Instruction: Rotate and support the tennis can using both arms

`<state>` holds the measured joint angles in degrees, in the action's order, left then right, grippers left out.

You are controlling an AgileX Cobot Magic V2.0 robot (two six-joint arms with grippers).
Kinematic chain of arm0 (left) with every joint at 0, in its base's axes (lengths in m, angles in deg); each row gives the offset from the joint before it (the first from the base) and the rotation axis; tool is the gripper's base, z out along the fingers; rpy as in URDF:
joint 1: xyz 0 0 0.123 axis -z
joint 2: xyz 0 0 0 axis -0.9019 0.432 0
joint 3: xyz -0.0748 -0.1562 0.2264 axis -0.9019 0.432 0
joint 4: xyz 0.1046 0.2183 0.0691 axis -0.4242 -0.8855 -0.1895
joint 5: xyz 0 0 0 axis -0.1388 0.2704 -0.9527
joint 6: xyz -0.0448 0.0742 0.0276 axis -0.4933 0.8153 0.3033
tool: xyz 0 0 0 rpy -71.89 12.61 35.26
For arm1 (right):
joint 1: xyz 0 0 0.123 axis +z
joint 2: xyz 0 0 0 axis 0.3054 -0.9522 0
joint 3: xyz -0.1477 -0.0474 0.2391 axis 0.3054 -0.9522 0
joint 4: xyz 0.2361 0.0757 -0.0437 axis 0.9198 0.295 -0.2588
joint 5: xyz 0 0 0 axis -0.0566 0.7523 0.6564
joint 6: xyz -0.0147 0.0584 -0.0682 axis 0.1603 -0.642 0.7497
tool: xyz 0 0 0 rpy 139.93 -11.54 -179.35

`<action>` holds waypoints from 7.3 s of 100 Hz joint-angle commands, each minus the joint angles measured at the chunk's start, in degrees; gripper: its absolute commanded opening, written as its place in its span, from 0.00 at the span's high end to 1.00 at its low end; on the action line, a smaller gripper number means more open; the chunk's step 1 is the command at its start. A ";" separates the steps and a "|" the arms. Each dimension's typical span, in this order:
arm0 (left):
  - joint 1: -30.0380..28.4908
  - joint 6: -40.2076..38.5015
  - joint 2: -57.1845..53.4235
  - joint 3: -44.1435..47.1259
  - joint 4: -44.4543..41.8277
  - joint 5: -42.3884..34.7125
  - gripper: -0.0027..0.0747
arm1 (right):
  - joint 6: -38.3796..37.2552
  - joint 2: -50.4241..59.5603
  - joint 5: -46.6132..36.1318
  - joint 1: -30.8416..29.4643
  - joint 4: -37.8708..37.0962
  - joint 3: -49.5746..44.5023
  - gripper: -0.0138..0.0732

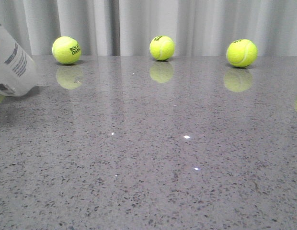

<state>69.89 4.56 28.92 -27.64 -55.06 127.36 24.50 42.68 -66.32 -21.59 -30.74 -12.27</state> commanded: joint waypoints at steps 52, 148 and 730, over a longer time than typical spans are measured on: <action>-0.01 1.62 9.38 -16.06 4.95 0.63 0.30 | 0.03 -0.63 -4.24 -0.21 0.51 1.43 0.92; -0.01 1.62 3.32 -23.99 5.98 0.24 0.30 | 0.03 -0.63 -4.24 -0.21 0.51 1.43 0.92; -2.75 -23.12 -76.18 80.90 -29.69 -76.43 0.99 | -17.50 5.38 -13.96 6.05 -14.67 -10.41 0.92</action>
<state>67.37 -18.03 -44.99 50.50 -84.80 55.65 7.39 46.61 -74.86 -15.56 -44.46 -22.57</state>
